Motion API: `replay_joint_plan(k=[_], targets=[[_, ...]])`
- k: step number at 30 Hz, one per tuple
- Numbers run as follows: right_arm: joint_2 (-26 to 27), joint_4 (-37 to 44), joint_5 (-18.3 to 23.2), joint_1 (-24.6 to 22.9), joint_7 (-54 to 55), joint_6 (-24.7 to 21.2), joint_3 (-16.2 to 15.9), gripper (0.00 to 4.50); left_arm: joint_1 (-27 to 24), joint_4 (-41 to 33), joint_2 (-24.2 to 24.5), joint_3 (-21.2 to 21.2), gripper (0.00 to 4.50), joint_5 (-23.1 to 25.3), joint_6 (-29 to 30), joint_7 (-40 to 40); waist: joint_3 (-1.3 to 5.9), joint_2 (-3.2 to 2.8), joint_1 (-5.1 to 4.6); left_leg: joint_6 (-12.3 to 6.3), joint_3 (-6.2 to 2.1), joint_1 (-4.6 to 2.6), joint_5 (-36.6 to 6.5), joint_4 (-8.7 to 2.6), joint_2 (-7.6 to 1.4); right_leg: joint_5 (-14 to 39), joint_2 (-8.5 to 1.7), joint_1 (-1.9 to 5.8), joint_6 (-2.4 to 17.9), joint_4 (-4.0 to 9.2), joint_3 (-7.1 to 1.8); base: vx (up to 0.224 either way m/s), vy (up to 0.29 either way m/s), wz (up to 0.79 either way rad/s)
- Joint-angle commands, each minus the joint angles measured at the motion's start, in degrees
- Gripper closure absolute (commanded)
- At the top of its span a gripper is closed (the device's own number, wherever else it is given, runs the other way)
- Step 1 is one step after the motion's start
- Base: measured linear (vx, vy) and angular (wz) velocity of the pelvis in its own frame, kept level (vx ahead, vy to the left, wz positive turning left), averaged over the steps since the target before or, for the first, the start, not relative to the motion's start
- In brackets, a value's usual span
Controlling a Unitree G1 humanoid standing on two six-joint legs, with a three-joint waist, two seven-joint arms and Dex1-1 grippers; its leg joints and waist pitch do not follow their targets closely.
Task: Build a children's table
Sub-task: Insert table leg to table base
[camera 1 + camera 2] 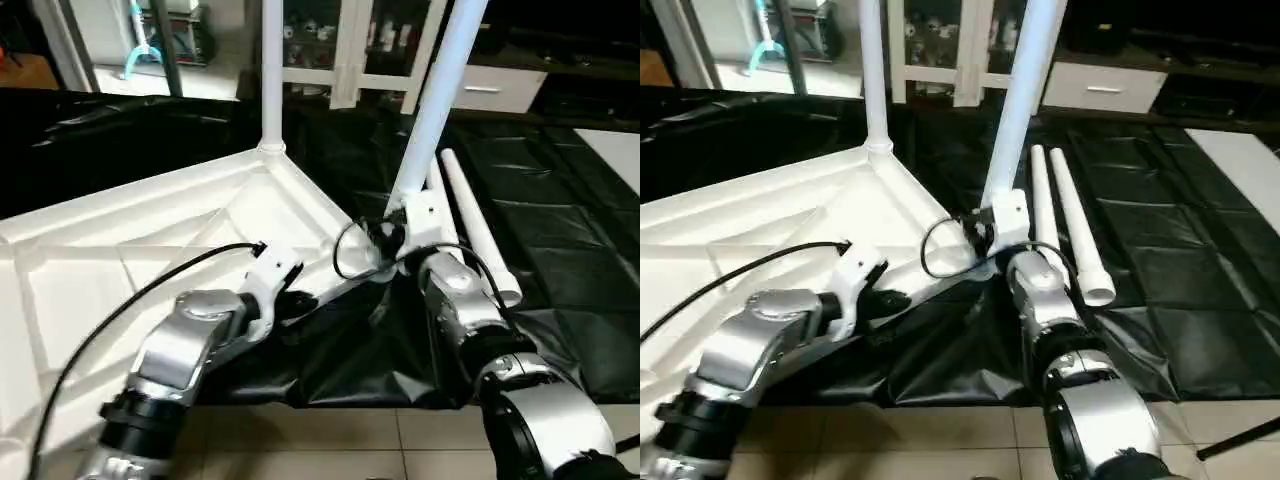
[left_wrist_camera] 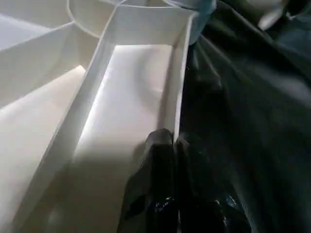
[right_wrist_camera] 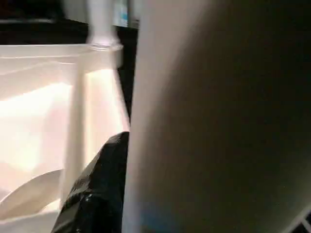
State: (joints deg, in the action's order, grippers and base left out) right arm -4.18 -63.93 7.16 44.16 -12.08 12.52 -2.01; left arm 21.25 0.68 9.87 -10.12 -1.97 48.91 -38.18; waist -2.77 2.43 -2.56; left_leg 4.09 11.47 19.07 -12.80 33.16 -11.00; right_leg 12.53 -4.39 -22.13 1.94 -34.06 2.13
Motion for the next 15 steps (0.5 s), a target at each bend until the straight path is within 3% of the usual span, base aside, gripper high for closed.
replay_joint_plan(k=[1,5,7,11,12,15], targets=[[4.2,-7.7,-7.6,-4.4,4.5,-3.6,-5.6,2.54,4.1,-3.1,-6.0,-2.2,4.50,-1.3,1.0,3.6,1.17,-0.13,-0.11,-0.78,-0.99,0.14,-17.2,-4.76,-2.28,16.2,-2.96,0.01,8.7,4.86,-2.38,0.000,0.000,0.00],[4.2,-8.0,-7.1,-4.1,4.4,-2.6,-4.5,2.54,4.3,-2.8,-5.0,-1.8,4.50,-0.8,1.1,4.9,1.25,-0.43,0.06,-2.13,-0.97,0.54,-14.7,-4.69,-2.16,13.1,-2.85,0.33,8.5,4.59,-2.32,0.000,0.000,0.00],[4.1,-8.0,-6.6,-4.0,3.9,-2.1,-3.9,2.54,4.2,-3.0,-4.6,-1.5,4.50,-0.9,1.4,4.7,1.29,-0.32,-0.03,-2.64,-0.89,0.72,-13.3,-4.62,-2.20,10.5,-2.79,0.52,9.2,4.33,-2.25,0.000,0.000,0.00],[3.8,-7.4,-4.6,-3.5,0.6,0.4,-2.1,2.54,3.7,-3.8,-3.1,-1.4,4.50,-0.6,1.4,4.2,1.31,-0.43,-0.10,-2.96,-0.96,0.91,-12.6,-4.63,-2.39,9.9,-2.92,0.65,9.8,4.21,-2.17,0.000,0.000,0.00],[3.8,-7.3,-4.0,-3.3,-0.4,1.1,-1.8,2.54,3.6,-3.9,-2.8,-1.5,4.50,-0.4,1.4,3.8,1.42,-1.02,-0.06,-2.78,-1.03,0.85,-12.2,-4.61,-2.40,9.1,-2.94,0.75,10.1,4.06,-2.17,0.000,0.000,0.00],[3.7,-7.0,-3.4,-3.1,-2.5,1.6,-1.4,2.54,3.3,-4.2,-1.6,-2.5,4.50,-0.5,0.2,2.5,1.53,-0.70,-0.21,-3.23,-0.90,0.88,-10.8,-4.47,-2.44,6.1,-2.84,0.87,11.1,3.82,-2.11,0.000,0.000,0.00]])
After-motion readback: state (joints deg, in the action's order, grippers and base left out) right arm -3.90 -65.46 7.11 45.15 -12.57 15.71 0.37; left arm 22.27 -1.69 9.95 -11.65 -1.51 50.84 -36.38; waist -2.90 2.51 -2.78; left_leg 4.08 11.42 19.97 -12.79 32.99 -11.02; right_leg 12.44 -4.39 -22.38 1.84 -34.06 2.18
